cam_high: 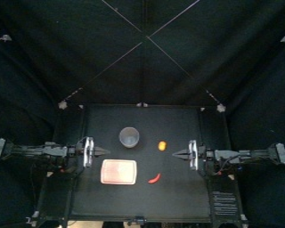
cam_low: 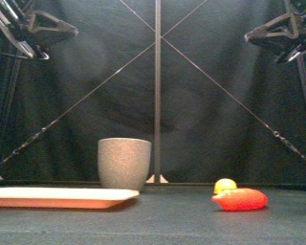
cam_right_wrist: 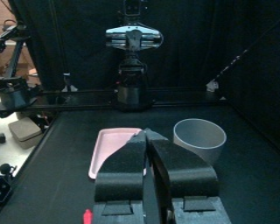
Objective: Pick the red chile then place it on the pink plate
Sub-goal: Pick the red chile
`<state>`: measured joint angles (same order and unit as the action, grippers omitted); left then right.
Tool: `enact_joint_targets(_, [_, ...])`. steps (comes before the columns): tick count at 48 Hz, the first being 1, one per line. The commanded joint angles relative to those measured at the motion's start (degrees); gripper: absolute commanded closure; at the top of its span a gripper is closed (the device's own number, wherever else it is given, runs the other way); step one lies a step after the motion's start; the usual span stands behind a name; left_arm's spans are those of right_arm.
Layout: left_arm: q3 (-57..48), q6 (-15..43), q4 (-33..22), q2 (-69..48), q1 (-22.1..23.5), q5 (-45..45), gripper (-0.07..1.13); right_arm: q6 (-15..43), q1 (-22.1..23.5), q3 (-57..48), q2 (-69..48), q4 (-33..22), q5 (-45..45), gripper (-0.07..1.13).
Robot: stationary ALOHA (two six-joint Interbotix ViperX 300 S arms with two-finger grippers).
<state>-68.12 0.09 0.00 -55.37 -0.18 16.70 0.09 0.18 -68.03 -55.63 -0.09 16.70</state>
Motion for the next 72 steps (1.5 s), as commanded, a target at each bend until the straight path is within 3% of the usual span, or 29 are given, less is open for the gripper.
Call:
enact_joint_targets(1, [0.9,0.0,0.1,0.4,-0.3,0.5,1.11,0.4,0.0,3.2,2.9,0.6,0.4,1.07])
enact_joint_targets(17, [0.4,0.1,0.9,0.2,-0.3,0.5,1.07,1.8,-6.2,12.4,27.7,0.3,-6.9,0.84])
enact_joint_targets(23, [0.3,0.1,1.0,0.0,-0.3,0.4,1.07,2.3,-6.7,15.0,34.9,1.4,-12.1,0.61])
enact_joint_targets(32, [0.0,0.1,1.0,-0.1,-0.4,0.4,1.07,2.4,-7.0,17.5,42.4,6.6,-13.4,0.08])
enact_joint_targets(35, [-0.2,0.1,1.0,-0.2,-0.4,0.4,1.07,2.4,-7.3,18.1,44.2,7.6,-13.6,-0.02])
enact_joint_targets(42, [-0.4,0.1,1.0,-0.2,-0.4,0.4,1.07,2.4,-9.0,19.7,48.2,8.6,-15.5,0.04])
enact_joint_targets(56, [-0.4,0.1,1.0,-0.3,-0.8,-0.1,1.07,2.4,-14.6,23.7,54.8,8.6,-18.4,0.04])
enact_joint_targets(72, [-0.6,0.1,1.0,-0.3,-1.1,-0.2,1.07,2.2,-14.9,25.4,59.4,8.3,-18.5,0.06])
